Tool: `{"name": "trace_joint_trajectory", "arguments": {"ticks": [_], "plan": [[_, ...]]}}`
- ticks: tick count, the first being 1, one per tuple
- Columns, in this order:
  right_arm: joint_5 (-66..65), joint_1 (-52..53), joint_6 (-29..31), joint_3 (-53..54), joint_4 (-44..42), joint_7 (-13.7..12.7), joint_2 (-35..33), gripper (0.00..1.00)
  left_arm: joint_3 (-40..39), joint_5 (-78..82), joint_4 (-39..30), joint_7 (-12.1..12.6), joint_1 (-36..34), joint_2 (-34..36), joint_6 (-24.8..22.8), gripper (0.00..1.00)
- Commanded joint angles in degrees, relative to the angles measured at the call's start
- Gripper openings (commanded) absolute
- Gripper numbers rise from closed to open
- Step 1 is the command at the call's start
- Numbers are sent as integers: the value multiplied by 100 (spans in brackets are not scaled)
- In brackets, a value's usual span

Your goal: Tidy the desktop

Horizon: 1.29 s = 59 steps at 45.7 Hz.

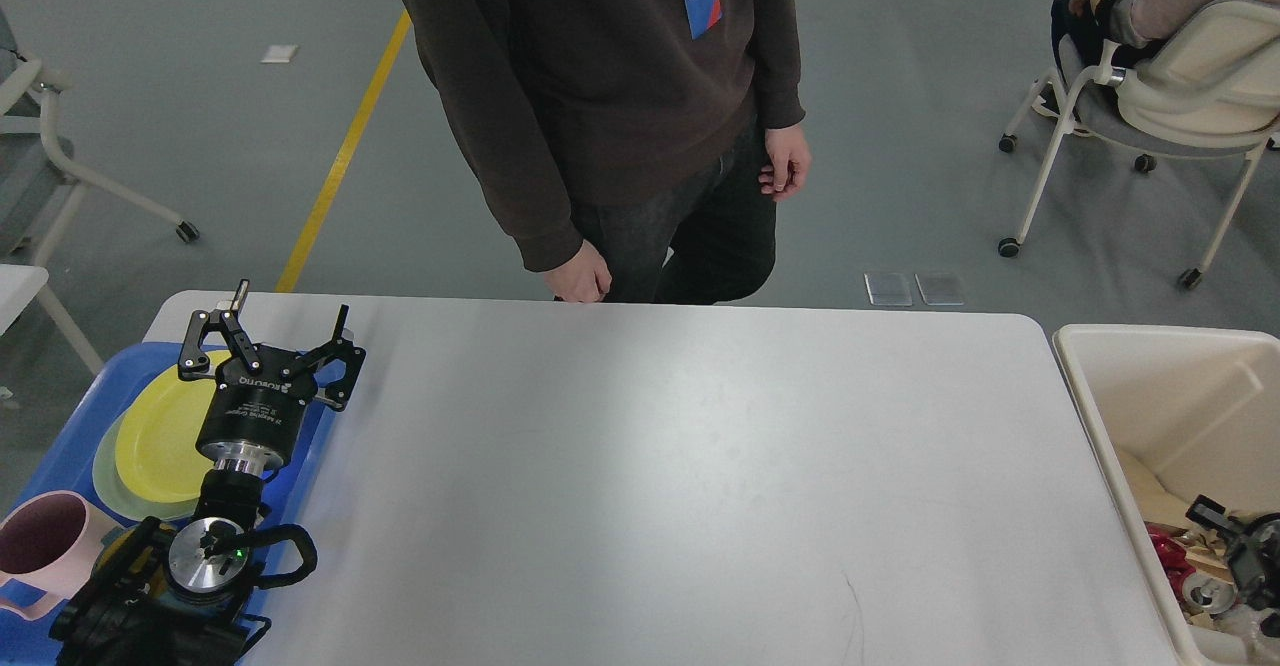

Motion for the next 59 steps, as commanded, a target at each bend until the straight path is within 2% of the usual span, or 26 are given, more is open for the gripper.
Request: {"name": "trace_joint_trajectory", "arguments": {"ticks": [1, 11, 14, 19, 22, 44, 50, 59], "plan": [[10, -217, -280, 114, -109, -7, 153, 0, 0, 7, 0, 0, 0, 0, 0, 96], [10, -278, -351, 193, -100, -7, 180, 2, 0, 7, 0, 0, 0, 0, 0, 96], [10, -305, -412, 219, -109, -7, 180, 29, 0, 7, 0, 0, 0, 0, 0, 96], [10, -357, -895, 281, -100, 10, 171, 100, 0, 7, 0, 0, 0, 0, 0, 96], [2, -366, -1071, 325, -92, 11, 171, 100, 0, 7, 0, 0, 0, 0, 0, 96], [10, -393, -1168, 561, -83, 11, 171, 100, 0, 7, 0, 0, 0, 0, 0, 96], [10, -261, -1168, 1395, -39, 46, 118, 100, 0, -1, 0, 0, 9, 0, 0, 96], [-7, 573, -1160, 3969, 839, 81, -66, 100, 0, -1, 0, 0, 0, 0, 0, 96]]}}
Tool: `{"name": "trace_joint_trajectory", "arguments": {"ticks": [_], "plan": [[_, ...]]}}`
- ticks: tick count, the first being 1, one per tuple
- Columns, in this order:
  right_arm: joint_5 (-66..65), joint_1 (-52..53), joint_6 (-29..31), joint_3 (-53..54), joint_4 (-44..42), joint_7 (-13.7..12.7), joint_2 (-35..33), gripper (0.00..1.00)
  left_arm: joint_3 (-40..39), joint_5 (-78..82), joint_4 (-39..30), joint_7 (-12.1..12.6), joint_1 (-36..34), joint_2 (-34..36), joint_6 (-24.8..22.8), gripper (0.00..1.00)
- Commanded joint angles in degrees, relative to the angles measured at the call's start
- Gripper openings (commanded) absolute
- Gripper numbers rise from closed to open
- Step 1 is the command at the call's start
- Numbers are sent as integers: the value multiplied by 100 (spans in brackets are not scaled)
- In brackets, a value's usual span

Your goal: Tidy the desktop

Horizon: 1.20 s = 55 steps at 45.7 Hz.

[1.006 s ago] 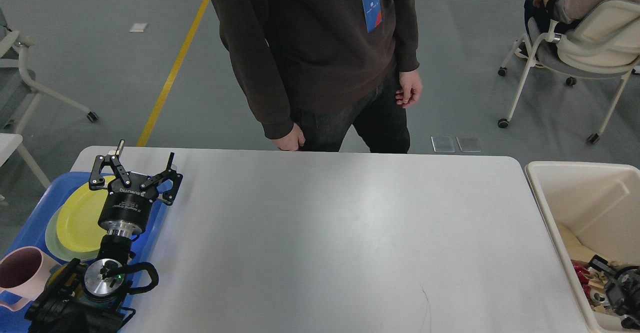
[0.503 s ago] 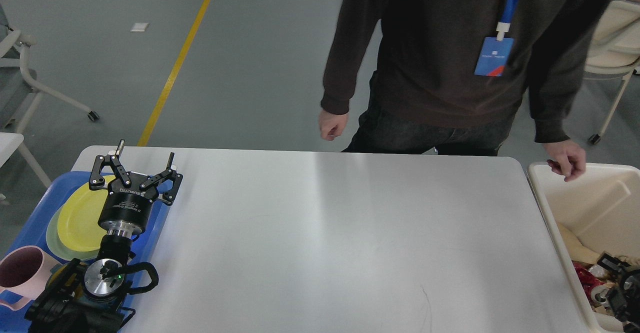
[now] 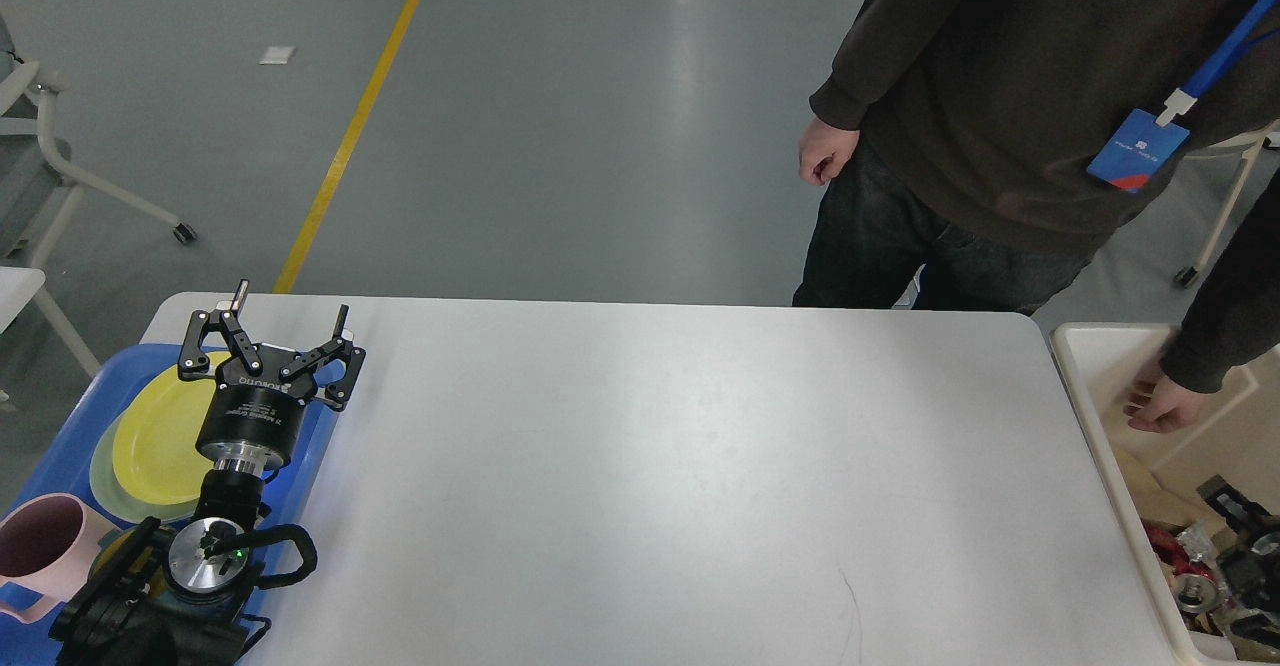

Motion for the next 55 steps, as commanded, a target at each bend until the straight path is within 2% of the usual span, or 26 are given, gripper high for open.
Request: {"name": "trace_joint_trajectory", "arguments": {"ticks": [1, 7, 11, 15, 20, 28, 29, 33, 35, 43, 46, 55], "plan": [[-10, 547, 20, 1843, 732, 24, -254, 100, 0, -3, 0, 0, -2, 0, 0, 96], [-10, 909, 72, 4400, 2049, 15, -922, 100, 0, 6, 0, 0, -2, 0, 0, 96], [-10, 769, 72, 5711, 2718, 24, -976, 100, 0, 5, 0, 0, -2, 0, 0, 96], [-18, 619, 90, 6661, 3246, 24, -976, 100, 0, 5, 0, 0, -2, 0, 0, 96], [-71, 382, 90, 7286, 3896, 111, -879, 100, 0, -3, 0, 0, -2, 0, 0, 96], [-325, -31, 142, 7594, 4450, 919, -554, 100, 0, 6, 0, 0, -2, 0, 0, 96], [-378, -110, 160, 7682, 4512, 1068, -510, 100, 0, -3, 0, 0, 7, 0, 0, 96], [-580, -637, 335, 8130, 4995, 2034, -282, 100, 0, -3, 0, 0, -2, 0, 0, 96], [-651, -857, 441, 8201, 5154, 2377, -211, 100, 0, -3, 0, 0, 7, 0, 0, 96], [-660, -1402, 863, 8192, 5198, 3222, -9, 100, 0, 6, 0, 0, -2, 0, 0, 96], [-651, -1464, 890, 8183, 5198, 3293, 0, 100, 0, 6, 0, 0, -2, 0, 0, 96], [-651, -1464, 758, 8183, 5233, 3188, -9, 100, 0, -3, 0, 0, -2, 0, 0, 96]]}}
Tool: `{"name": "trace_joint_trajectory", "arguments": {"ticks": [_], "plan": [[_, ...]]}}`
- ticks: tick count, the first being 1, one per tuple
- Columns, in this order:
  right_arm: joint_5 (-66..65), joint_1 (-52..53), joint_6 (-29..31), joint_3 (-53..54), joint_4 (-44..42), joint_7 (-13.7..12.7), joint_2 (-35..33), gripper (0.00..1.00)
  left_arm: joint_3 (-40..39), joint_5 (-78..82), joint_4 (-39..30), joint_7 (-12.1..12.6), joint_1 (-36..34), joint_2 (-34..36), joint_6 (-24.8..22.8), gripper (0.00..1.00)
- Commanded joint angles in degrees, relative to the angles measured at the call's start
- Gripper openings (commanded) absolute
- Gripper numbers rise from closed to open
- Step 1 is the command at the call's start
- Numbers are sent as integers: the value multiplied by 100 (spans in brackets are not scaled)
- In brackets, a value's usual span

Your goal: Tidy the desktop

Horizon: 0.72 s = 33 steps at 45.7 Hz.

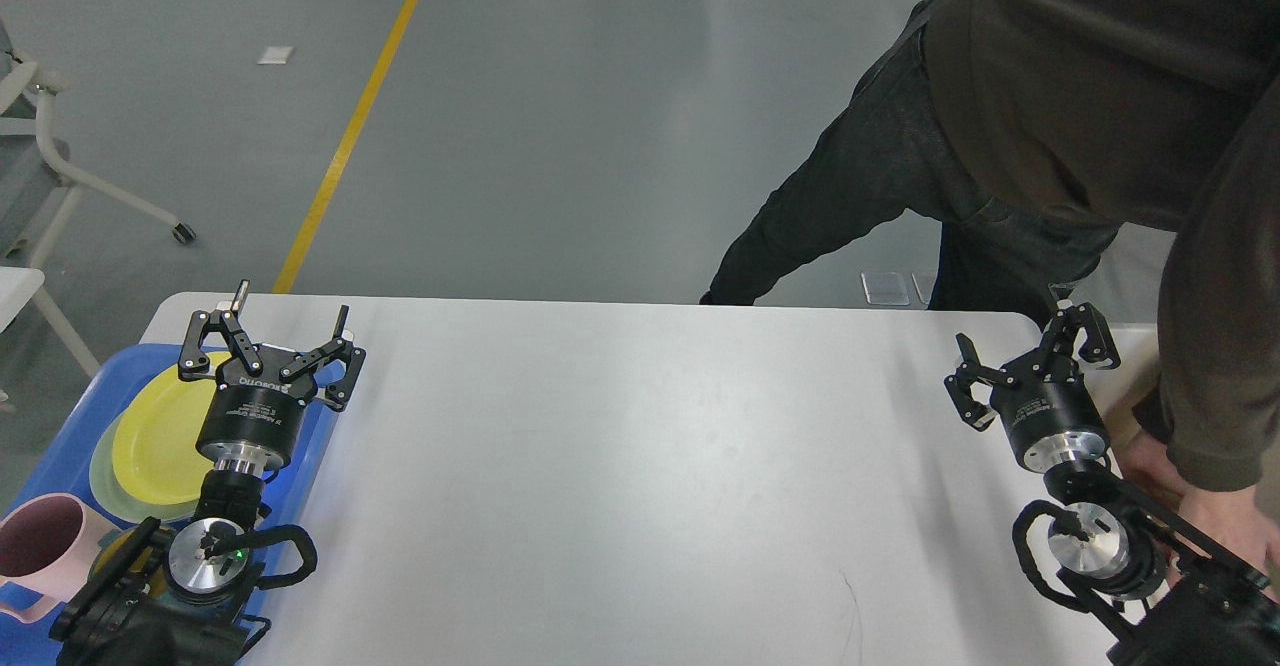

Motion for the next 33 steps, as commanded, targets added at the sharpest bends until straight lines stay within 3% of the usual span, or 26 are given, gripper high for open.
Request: {"name": "trace_joint_trajectory", "arguments": {"ticks": [1, 9, 33], "plan": [[4, -6, -113, 6, 24, -51, -7, 100, 0, 1, 0, 0, -5, 0, 0, 96], [4, 20, -149, 59, 24, 98, 1, 100, 0, 1, 0, 0, -5, 0, 0, 96], [4, -76, -192, 217, 419, 107, -25, 100, 8, -8, 0, 0, -5, 0, 0, 96]]}}
